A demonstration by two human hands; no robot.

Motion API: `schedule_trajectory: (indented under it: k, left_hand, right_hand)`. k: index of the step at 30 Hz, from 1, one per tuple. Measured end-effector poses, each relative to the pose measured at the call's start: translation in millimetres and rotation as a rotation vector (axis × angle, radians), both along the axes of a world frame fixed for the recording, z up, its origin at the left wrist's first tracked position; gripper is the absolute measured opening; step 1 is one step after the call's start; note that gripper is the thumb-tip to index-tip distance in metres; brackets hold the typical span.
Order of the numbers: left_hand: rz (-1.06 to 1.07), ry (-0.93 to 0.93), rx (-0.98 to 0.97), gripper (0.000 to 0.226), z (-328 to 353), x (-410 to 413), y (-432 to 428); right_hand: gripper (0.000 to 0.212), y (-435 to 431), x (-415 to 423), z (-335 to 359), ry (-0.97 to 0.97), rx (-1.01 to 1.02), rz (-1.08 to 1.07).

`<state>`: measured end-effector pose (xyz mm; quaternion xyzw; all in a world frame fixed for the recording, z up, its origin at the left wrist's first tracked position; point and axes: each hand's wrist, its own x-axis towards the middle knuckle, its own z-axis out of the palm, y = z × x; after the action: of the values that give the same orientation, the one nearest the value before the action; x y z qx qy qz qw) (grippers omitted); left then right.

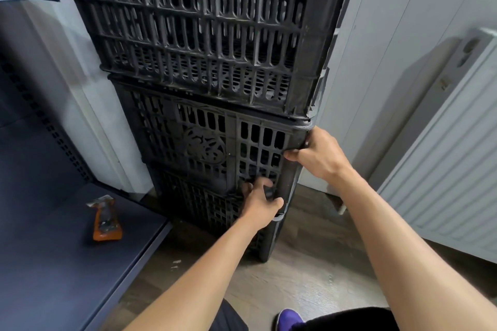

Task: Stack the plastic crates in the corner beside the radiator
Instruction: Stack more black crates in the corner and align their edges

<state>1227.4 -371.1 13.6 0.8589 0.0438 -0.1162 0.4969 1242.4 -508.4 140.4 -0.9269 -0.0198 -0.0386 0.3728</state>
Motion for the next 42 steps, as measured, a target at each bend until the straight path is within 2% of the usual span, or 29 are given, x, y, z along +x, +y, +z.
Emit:
schedule_trajectory:
  k: [3,8,10,16,24,31,36,42]
  left_hand:
    - [-0.008,-0.013,0.025,0.036,-8,-4,0]
    - [0.165,0.065,0.046,0.036,-33,-15,-3]
    - [0.189,0.066,0.102,0.047,-49,-21,-6]
    - [0.260,0.071,0.171,0.102,-48,-20,-33]
    - [0.298,0.048,0.287,0.082,-46,-11,-37]
    - [0.264,0.032,0.426,0.084,-46,-5,-33]
    - [0.220,0.022,0.519,0.085,-48,-4,-33]
    - [0.175,0.026,0.598,0.083,-45,0,-32]
  right_hand:
    - [0.016,-4,-2,1,0.012,-0.008,0.020]
    - [0.020,-4,-5,0,-0.014,-0.017,0.053]
    - [0.023,-4,-7,-1,-0.012,-0.004,0.073]
    - [0.038,-10,-7,-9,0.028,0.130,0.036]
    - [0.035,-7,-9,-9,0.003,0.142,0.023]
    - [0.032,-3,-5,-10,-0.008,0.125,0.034]
    - [0.019,-2,-11,-3,-0.008,0.111,0.064]
    - [0.023,-1,-12,-1,-0.010,0.131,0.068]
